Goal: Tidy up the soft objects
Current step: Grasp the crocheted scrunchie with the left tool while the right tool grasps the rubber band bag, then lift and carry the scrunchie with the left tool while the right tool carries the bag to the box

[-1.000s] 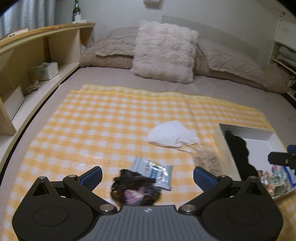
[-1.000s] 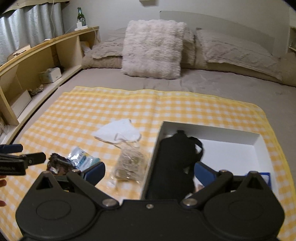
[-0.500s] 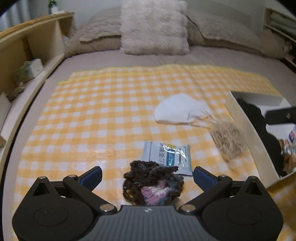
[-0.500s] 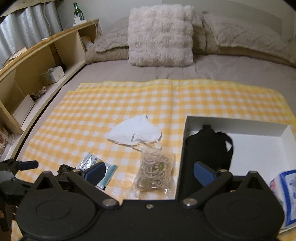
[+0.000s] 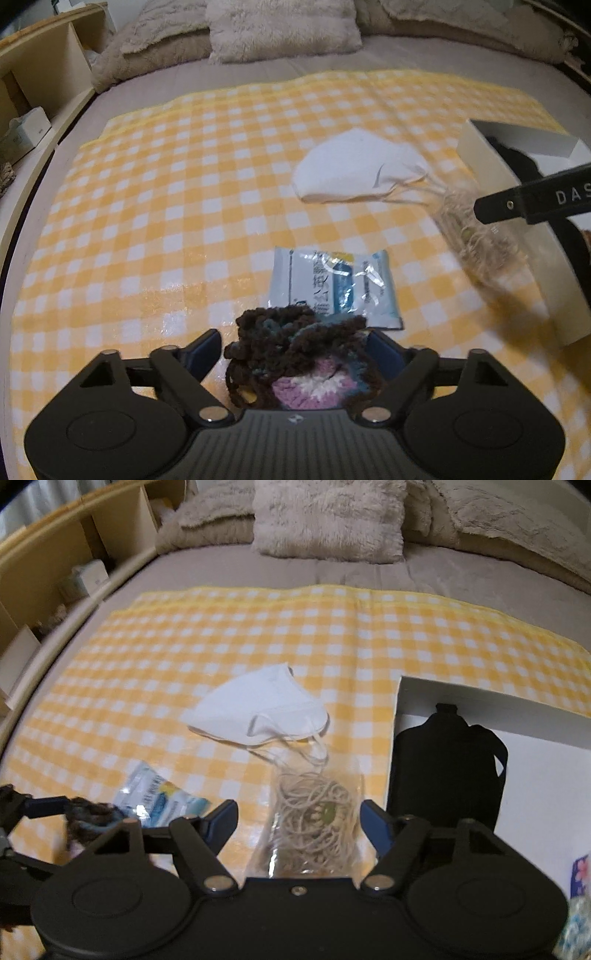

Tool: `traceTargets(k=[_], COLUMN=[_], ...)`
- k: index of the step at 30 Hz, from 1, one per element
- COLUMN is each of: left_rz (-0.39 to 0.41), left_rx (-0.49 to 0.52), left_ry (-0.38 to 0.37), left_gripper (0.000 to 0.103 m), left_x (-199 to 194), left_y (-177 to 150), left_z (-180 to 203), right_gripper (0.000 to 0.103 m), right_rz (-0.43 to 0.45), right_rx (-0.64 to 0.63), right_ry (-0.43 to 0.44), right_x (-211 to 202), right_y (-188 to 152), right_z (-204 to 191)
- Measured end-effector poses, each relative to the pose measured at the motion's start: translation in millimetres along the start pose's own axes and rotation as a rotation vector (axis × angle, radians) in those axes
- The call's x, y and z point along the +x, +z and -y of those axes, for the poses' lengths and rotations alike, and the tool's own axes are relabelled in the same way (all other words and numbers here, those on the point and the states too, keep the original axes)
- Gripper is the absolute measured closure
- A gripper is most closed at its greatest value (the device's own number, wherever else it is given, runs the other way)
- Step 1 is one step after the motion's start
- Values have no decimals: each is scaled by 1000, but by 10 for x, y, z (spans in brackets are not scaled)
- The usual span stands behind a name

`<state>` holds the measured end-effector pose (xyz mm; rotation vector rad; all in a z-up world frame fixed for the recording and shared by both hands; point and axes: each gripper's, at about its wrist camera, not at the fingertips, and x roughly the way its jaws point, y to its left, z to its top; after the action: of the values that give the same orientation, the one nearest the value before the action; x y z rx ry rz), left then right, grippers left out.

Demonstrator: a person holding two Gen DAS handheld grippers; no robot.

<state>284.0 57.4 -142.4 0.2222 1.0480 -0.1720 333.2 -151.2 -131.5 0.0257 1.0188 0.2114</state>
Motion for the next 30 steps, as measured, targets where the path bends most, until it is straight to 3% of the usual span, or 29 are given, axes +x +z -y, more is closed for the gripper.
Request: traceTargets(k=[6,14,20,30], left_rz=[-58,-62,-22,100], left_rx=[12,36,35,-35], left_ry=[-7,-31,-21,-2], left_gripper=[35,48,51,51], left_x=[160,165,7,-420], left_y=[3,7,-9,-1], left_z=[-30,-35,-24,-76], right_gripper=[31,52,63,64], right_rz=[-57,-120,-97,-3], right_rx=[-73,-164,-188,-224], right_ry=[-36,-61,-38,0], right_x=[263,355,212,-226], right_y=[14,-2,-1,-69], right_z=[-67,-156,-226,-321])
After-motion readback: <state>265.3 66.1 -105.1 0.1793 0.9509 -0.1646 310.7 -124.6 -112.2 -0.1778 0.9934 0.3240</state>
